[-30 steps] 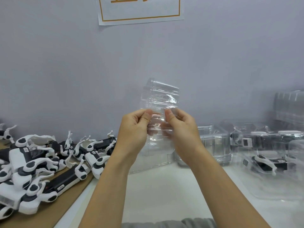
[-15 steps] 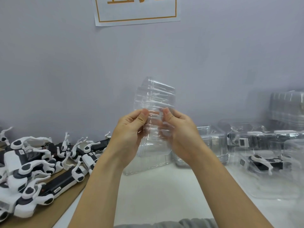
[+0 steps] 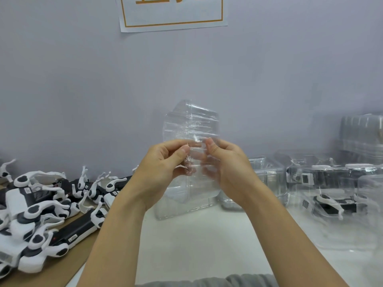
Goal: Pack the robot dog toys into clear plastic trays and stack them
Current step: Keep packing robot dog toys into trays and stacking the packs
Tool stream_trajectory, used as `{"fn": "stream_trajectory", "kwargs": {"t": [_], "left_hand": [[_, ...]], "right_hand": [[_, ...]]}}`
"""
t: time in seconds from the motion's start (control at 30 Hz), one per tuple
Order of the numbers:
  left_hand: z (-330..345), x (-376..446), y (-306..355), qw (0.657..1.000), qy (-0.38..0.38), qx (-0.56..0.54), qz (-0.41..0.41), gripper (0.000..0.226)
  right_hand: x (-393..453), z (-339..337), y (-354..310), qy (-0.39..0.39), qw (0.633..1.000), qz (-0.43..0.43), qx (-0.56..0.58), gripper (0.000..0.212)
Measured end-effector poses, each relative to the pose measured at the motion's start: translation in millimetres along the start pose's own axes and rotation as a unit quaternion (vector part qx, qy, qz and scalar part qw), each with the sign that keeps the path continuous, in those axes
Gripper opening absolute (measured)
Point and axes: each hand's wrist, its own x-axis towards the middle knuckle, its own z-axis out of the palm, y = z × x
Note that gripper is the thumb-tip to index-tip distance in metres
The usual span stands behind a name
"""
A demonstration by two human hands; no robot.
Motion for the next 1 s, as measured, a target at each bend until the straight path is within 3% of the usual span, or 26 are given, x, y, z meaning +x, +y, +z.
{"fn": "stream_trajectory", "kwargs": {"t": [0.13,0.27,0.47,0.77,1.0], "left_hand": [[-1,-2,-2,1.0,0.002,0.007,0.002,0.027],[-3,-1,0,0.999,0.002,0.024,-0.033,0.018],[0,0,-2,0.996,0.047,0.071,-0.036,0.011],[10,6,-3,0.983,0.134,0.122,0.013,0.033],[1,6,-2,0.975,0.18,0.121,0.05,0.028]], "right_hand": [[-1,0,0,-0.013,1.0,0.008,-0.006,0.038],[-1,0,-1,-0.021,0.995,-0.013,-0.094,0.027],[-1,2,1,-0.035,0.986,-0.024,-0.163,0.029],[0,2,-2,0.027,0.98,-0.092,-0.172,0.014],[2,-22,-12,0.099,0.975,-0.109,-0.164,0.012]]}}
